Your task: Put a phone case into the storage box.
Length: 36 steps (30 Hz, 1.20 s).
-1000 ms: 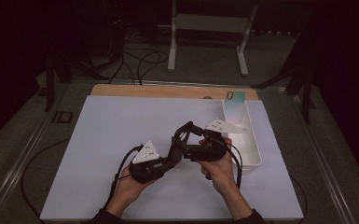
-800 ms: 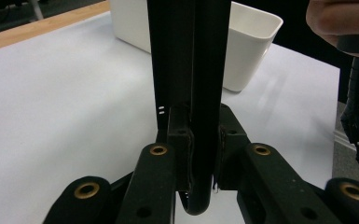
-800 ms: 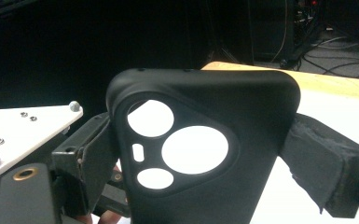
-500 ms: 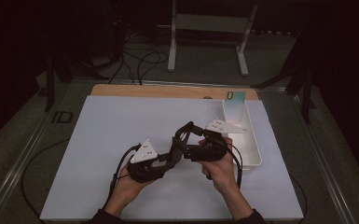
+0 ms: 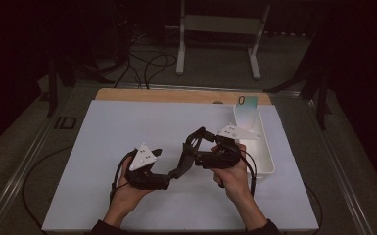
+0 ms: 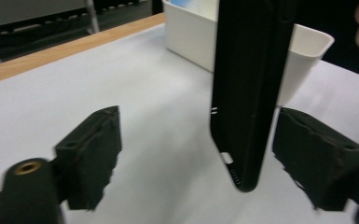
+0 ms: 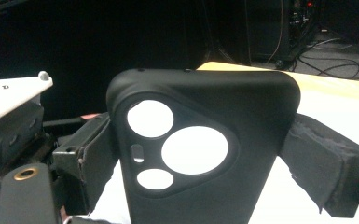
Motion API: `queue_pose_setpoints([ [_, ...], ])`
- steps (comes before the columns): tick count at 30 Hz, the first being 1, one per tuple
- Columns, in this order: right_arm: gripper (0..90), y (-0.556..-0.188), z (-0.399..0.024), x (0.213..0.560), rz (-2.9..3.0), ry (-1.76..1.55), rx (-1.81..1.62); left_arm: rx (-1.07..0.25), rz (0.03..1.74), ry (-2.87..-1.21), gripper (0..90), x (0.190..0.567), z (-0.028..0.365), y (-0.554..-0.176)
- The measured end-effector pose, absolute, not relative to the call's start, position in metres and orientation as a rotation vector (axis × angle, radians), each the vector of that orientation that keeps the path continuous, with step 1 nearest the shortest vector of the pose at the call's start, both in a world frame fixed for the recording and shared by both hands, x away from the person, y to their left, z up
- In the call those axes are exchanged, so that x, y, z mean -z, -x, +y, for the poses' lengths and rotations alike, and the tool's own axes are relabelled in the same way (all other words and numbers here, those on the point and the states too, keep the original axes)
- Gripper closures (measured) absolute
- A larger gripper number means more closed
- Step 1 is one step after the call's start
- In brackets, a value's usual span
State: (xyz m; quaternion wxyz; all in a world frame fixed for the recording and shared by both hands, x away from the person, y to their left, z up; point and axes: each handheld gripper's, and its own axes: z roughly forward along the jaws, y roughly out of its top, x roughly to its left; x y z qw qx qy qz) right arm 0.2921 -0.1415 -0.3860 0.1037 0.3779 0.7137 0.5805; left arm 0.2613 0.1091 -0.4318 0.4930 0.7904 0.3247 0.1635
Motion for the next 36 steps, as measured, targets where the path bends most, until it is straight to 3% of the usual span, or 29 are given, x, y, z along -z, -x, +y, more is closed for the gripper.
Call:
queue_pose_setpoints([
  [7,14.2,-0.292,-0.143,0.385,2.102,-1.115,-1.701,-0.418,0.838,-1.870,0.6,0.431,0.130,-0.261],
  [23,14.2,-0.295,-0.149,0.380,2.091,-1.107,-1.673,-0.489,0.941,-1.793,0.0,0.452,0.187,-0.248],
  [36,14.1,-0.298,-0.150,0.377,2.085,-1.104,-1.664,-0.549,0.959,-1.757,0.0,0.464,0.204,-0.240],
])
